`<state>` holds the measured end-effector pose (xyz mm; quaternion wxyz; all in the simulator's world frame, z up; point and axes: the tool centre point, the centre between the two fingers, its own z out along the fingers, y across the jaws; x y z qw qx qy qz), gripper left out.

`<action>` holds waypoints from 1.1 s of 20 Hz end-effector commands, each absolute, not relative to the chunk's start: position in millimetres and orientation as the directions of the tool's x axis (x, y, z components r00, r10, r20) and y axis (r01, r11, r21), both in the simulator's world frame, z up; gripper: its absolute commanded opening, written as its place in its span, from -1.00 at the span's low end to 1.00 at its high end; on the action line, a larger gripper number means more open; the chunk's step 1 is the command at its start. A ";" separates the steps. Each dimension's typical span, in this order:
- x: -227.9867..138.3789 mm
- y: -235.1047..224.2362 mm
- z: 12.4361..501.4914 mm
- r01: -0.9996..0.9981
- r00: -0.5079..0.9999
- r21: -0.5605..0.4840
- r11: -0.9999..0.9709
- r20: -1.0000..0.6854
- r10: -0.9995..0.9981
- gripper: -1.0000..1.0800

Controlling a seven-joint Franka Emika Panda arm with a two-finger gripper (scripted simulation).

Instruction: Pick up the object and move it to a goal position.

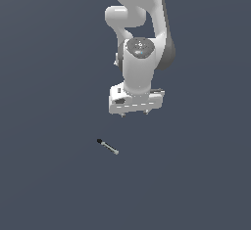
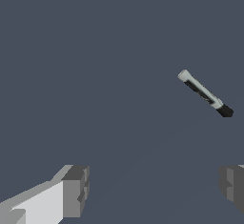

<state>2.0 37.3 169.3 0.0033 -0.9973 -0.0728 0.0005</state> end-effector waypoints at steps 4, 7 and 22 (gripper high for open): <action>10.8 28.3 161.3 0.217 0.976 -0.003 -0.976 -0.001 0.217 0.92; 17.3 21.5 155.2 0.270 0.963 -0.001 -0.963 -0.002 0.270 0.92; 52.8 -25.0 113.6 0.578 0.816 0.003 -0.816 -0.006 0.578 0.92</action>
